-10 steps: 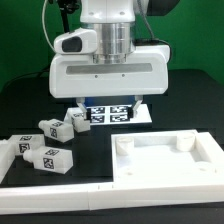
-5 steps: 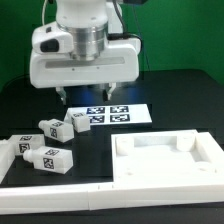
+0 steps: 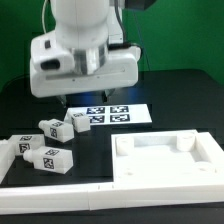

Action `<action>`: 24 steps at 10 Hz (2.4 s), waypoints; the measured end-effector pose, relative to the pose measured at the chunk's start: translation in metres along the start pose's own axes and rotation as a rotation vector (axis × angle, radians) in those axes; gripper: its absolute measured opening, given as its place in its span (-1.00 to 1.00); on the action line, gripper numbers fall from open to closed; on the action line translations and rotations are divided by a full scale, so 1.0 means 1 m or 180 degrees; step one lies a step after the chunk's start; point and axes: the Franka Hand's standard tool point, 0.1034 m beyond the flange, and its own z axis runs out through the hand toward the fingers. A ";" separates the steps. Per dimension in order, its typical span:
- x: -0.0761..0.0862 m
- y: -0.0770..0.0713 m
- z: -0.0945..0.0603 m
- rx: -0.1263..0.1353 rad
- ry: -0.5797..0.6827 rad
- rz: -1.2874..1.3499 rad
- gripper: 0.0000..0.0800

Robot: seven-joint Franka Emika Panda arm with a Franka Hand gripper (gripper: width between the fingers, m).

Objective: Assemble one leg

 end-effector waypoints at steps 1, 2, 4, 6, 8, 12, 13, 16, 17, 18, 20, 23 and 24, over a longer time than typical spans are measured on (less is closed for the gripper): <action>-0.002 -0.003 0.007 -0.0086 -0.0131 -0.0100 0.62; -0.006 -0.005 0.012 -0.0059 -0.0321 -0.0102 0.62; -0.005 -0.006 0.013 -0.0026 -0.0681 -0.0088 0.62; -0.003 -0.005 0.016 -0.0029 -0.0698 -0.0088 0.62; -0.008 -0.002 0.032 -0.0099 -0.0837 -0.0066 0.62; -0.008 -0.005 0.038 -0.0083 -0.0837 0.0001 0.62; -0.008 -0.005 0.039 -0.0083 -0.0842 0.0001 0.62; -0.005 -0.003 0.055 -0.0104 -0.0944 0.0038 0.62; -0.005 -0.004 0.057 -0.0108 -0.0947 0.0045 0.62; -0.004 -0.004 0.060 -0.0113 -0.0932 0.0039 0.62; -0.004 -0.004 0.061 -0.0116 -0.0926 0.0044 0.34; -0.004 -0.004 0.060 -0.0115 -0.0927 0.0044 -0.29; -0.004 -0.004 0.060 -0.0115 -0.0926 0.0044 -0.29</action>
Offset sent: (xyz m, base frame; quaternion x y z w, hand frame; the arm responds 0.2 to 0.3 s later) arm 0.0000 0.0000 0.0000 0.0000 -0.1938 0.0000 0.9810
